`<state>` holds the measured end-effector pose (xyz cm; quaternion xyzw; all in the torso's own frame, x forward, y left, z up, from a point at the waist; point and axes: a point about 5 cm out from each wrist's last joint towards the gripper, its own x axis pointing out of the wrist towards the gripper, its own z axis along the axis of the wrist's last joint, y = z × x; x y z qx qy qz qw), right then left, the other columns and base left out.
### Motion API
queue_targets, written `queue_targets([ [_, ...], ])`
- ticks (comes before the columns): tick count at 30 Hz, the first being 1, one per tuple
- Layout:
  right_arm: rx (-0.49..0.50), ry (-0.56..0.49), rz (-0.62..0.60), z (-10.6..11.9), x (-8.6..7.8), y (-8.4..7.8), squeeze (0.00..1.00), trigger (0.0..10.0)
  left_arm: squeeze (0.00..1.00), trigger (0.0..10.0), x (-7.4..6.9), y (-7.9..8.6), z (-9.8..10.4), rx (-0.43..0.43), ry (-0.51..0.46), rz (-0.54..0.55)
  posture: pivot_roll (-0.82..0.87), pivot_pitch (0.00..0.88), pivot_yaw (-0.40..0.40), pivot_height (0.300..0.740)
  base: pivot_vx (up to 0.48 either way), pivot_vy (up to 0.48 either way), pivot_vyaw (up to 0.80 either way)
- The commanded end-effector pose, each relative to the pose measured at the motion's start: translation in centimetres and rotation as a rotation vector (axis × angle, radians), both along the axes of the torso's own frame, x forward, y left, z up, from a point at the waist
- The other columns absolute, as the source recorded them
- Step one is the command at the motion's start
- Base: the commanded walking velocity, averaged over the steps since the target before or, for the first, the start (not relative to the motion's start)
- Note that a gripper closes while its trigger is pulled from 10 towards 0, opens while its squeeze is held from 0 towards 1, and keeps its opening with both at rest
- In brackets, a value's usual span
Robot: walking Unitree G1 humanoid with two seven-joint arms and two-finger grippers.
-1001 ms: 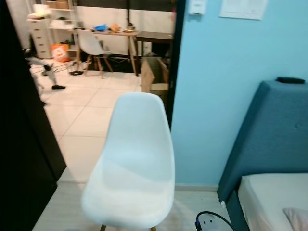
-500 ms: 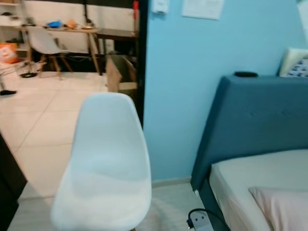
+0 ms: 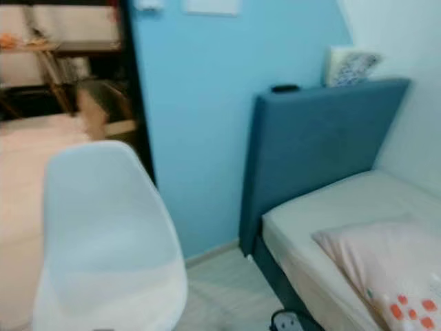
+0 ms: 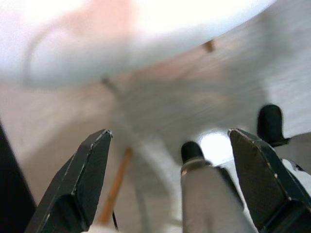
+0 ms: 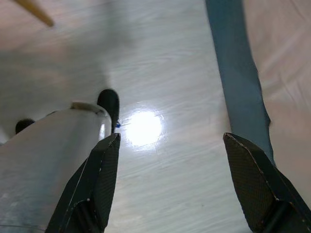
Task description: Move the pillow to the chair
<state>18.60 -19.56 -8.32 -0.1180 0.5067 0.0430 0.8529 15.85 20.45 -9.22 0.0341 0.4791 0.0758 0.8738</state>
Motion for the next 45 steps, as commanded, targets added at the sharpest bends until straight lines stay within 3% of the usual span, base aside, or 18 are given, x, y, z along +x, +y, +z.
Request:
queue_targets([
  [1,-0.001,-0.014,-0.018,0.2,0.3,-0.3,0.0,10.0,0.0,10.0,-0.1,-0.1,-0.1,-0.003,0.007,-0.02,-0.06,0.0,-0.023,0.74,0.0,0.0,-0.78],
  [20,-0.003,-0.006,-0.024,0.1,0.1,-0.5,0.0,10.0,0.0,10.0,-1.5,-0.6,-0.7,-0.026,0.042,-0.031,-0.05,0.0,-0.037,0.74,0.0,0.0,-0.78],
  [45,-0.026,-0.01,-0.049,0.1,-0.2,-1.4,0.0,10.0,0.0,10.0,-1.6,-1.1,-0.8,-0.033,0.05,-0.069,-0.07,0.003,-0.036,0.74,0.0,0.0,-0.78],
])
